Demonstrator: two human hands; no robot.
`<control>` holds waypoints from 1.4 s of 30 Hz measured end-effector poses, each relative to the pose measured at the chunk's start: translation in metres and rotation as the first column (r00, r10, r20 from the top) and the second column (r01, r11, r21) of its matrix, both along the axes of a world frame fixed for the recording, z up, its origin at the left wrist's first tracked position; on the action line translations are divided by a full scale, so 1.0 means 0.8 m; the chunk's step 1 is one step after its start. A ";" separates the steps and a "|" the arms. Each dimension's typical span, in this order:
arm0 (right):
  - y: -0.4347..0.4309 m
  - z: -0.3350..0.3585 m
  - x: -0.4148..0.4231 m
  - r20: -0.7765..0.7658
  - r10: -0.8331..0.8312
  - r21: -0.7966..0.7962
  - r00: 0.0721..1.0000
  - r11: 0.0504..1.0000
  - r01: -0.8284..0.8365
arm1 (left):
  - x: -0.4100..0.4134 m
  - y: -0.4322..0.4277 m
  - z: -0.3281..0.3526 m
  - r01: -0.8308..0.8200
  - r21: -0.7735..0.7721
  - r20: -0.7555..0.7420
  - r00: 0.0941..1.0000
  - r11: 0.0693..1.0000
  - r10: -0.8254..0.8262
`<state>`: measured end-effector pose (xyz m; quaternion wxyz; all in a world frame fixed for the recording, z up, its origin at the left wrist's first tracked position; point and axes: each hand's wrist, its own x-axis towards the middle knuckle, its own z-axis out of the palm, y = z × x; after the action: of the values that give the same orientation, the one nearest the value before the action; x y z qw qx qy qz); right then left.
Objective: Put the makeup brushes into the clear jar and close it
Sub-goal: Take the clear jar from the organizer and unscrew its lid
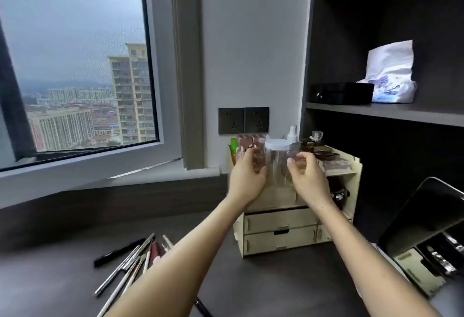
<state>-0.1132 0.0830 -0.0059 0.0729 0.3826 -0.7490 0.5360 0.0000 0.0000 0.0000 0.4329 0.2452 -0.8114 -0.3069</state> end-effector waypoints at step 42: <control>0.076 -0.032 0.287 -0.320 0.321 0.218 0.891 0.941 -0.260 | 0.309 0.076 -0.102 -0.119 -0.623 0.050 0.980 0.773 0.191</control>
<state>0.1167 0.1438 -0.0312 0.0915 0.5846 -0.7007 0.3985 0.2470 0.0608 -0.0818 0.4676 0.1731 -0.8664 0.0258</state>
